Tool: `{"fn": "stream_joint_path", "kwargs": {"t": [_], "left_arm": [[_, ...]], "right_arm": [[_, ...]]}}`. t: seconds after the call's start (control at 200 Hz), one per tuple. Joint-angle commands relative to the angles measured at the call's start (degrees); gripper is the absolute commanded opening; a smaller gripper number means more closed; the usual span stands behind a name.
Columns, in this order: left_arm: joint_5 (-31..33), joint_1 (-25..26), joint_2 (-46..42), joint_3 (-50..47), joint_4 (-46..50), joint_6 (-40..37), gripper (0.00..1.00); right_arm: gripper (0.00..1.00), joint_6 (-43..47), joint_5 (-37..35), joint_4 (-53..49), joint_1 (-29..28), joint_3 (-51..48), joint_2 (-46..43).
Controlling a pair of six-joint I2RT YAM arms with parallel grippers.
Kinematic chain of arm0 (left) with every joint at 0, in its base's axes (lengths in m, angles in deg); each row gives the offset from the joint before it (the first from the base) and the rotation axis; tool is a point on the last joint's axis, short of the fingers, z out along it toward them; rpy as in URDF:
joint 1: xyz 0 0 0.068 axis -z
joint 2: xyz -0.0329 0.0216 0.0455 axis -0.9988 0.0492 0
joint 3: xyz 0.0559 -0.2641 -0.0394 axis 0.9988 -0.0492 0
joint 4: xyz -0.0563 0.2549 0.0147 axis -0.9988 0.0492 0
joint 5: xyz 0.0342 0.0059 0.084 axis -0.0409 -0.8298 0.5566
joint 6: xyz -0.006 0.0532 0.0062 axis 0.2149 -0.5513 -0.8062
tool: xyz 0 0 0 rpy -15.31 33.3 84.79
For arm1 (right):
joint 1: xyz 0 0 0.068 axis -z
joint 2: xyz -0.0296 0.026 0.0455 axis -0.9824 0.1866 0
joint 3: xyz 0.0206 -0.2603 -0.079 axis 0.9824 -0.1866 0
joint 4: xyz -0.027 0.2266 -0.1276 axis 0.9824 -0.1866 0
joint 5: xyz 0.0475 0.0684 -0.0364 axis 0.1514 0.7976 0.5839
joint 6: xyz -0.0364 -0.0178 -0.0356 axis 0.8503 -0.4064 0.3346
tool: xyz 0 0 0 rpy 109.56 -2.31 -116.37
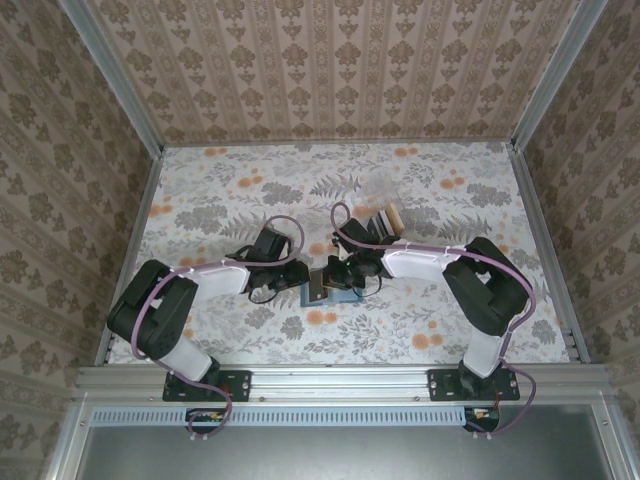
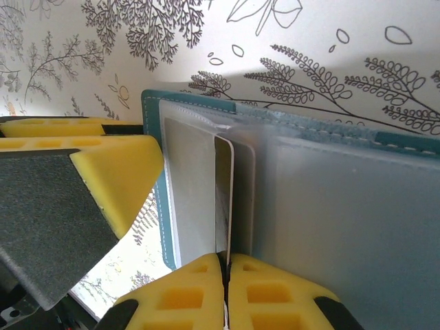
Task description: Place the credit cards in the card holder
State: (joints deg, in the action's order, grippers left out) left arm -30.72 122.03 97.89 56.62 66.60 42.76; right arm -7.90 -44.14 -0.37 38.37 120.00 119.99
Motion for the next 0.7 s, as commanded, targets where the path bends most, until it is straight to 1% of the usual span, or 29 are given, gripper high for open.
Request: {"fn": "stream_joint_path", "kwargs": {"t": [0.0, 0.23, 0.53, 0.65, 0.695], "left_arm": [[-0.91, 0.74, 0.98, -0.43, 1.62, -0.06, 0.28], [-0.85, 0.74, 1.19, -0.27, 1.95, -0.26, 0.27], [-1.26, 0.74, 1.39, 0.14, 1.89, -0.34, 0.27], [-1.55, 1.16, -0.62, -0.01, 0.53, -0.61, 0.27], [-1.64, 1.44, -1.72, 0.21, 0.39, -0.83, 0.25]], "right_arm": [[0.09, -1.42, 0.37, 1.06, 0.53, 0.49, -1.74], [0.08, -1.56, 1.05, 2.63, 2.44, -3.04, -3.67], [0.09, -0.44, 4.85, 4.56, 5.18, -6.76, -4.5], [0.09, 0.24, 5.42, 5.7, 5.94, -8.64, -3.75], [0.08, 0.24, 5.54, 6.15, 6.08, -9.01, -3.38]]}}
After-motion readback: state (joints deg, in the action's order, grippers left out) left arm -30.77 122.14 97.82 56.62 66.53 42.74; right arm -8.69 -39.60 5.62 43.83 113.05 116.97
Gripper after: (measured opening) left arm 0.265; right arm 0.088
